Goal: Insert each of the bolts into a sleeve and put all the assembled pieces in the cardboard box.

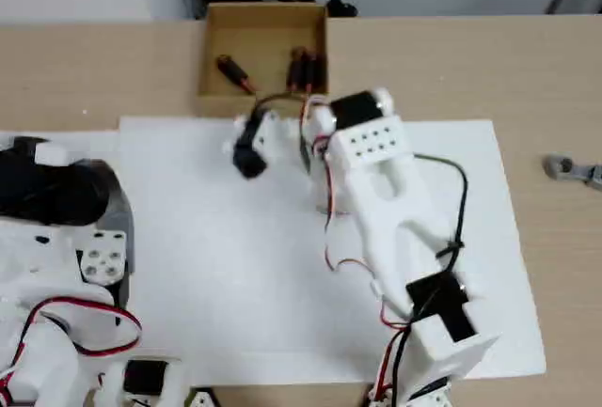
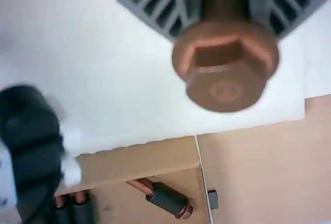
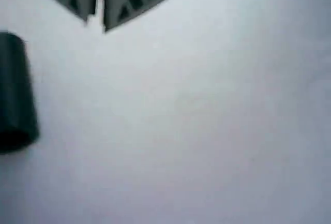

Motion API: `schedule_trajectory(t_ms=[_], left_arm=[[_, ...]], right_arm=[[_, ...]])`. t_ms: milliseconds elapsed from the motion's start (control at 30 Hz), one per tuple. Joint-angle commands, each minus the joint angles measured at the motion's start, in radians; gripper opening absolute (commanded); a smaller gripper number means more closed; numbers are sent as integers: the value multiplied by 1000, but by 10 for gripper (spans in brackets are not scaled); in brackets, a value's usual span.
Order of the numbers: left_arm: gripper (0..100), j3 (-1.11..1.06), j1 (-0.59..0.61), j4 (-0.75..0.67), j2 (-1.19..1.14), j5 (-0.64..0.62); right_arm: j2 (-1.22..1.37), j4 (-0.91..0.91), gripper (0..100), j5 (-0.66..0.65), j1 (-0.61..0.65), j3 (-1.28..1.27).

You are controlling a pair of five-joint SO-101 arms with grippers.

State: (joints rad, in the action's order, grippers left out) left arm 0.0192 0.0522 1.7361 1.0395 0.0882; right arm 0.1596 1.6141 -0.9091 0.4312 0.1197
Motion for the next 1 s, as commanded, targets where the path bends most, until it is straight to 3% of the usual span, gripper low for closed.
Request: schedule_trajectory(t_ms=[0,433,967], left_arm=[[6,-7,3,-20,0,-2],[9,-41,3,-31,0,-2],[9,-74,3,-34,0,0]], right_arm=[[-5,-61,9,-21,2,-58],[-13,-156,42,-26,1,-75],[-4,-151,72,-43,-31,-80]])
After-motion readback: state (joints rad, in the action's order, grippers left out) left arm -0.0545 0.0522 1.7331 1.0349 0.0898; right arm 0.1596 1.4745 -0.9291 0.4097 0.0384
